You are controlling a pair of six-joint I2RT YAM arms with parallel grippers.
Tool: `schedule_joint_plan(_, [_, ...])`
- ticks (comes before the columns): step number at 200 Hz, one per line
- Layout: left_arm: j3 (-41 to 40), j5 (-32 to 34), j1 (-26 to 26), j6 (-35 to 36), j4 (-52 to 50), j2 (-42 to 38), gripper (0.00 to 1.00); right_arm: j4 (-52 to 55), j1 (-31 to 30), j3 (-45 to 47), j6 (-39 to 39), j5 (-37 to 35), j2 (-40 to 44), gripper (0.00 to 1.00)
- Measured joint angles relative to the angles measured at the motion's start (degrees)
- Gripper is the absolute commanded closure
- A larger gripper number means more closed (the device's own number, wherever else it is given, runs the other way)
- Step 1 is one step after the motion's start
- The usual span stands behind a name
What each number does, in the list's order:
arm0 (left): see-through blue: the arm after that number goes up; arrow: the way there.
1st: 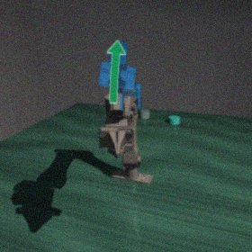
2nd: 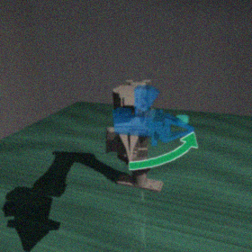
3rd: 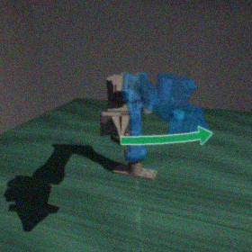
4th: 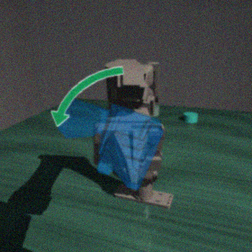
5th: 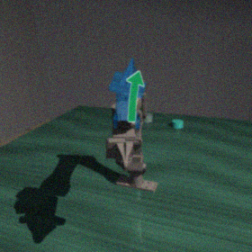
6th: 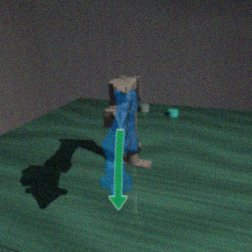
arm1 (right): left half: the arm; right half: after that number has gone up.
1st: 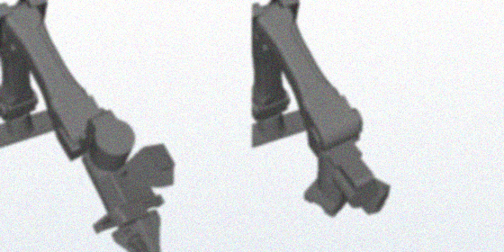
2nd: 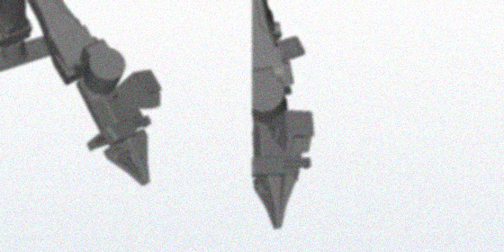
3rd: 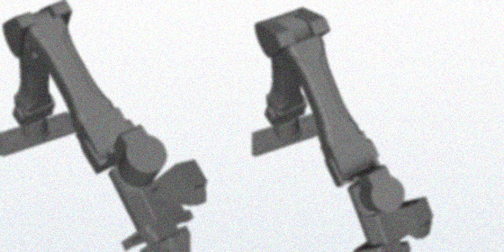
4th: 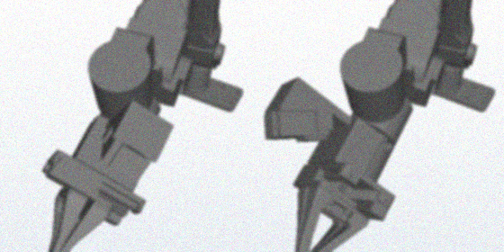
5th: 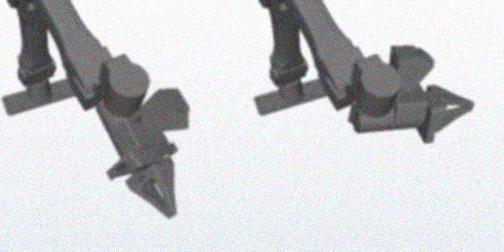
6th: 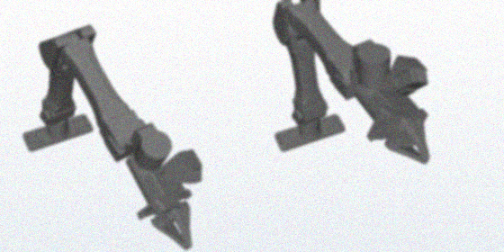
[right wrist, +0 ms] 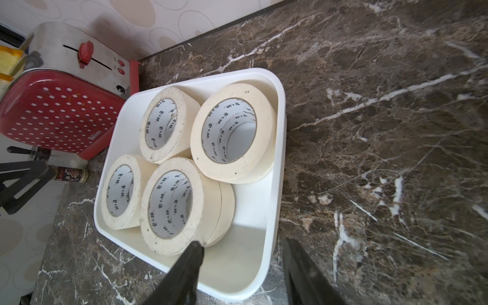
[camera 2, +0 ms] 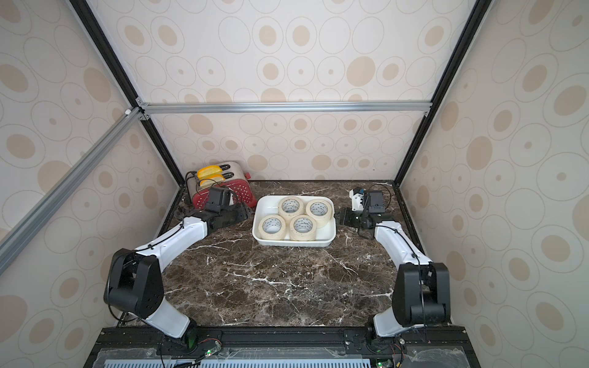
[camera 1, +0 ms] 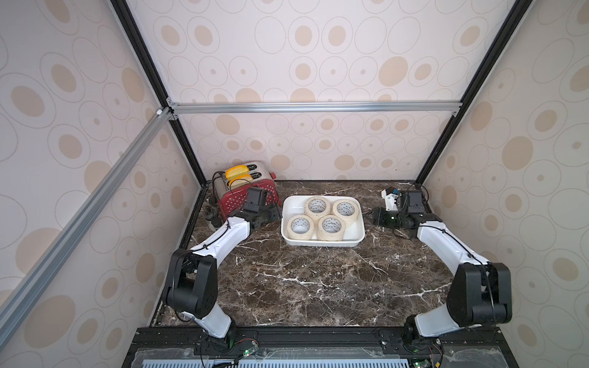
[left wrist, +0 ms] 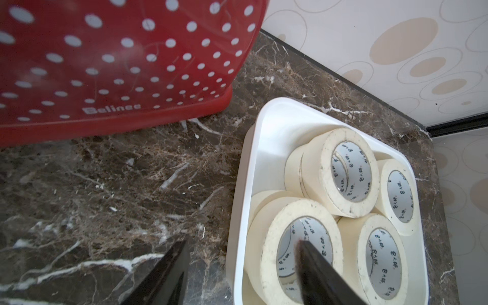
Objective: Take out the art tape in the storage box
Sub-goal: Move the storage box to the center of the board, then pick up the art tape from the storage box.
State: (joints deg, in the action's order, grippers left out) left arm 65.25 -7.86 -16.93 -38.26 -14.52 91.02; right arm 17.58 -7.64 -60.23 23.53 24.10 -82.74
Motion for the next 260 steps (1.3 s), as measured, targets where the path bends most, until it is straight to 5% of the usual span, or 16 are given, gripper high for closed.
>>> schedule_joint_plan(72, [-2.9,0.6,-6.4,3.6,-3.5,-1.0,0.32,0.8,0.0,9.3,3.2,6.3,15.6,0.22])
schedule_joint_plan(132, [2.4,3.3,-9.0,5.7,-4.7,4.9,0.34,-5.6,0.0,15.1,13.1,17.4,17.5,0.12])
schedule_joint_plan(260, [9.7,6.6,-9.8,8.9,-6.3,13.9,0.53,-6.5,0.0,16.3,16.5,18.6,18.3,0.11])
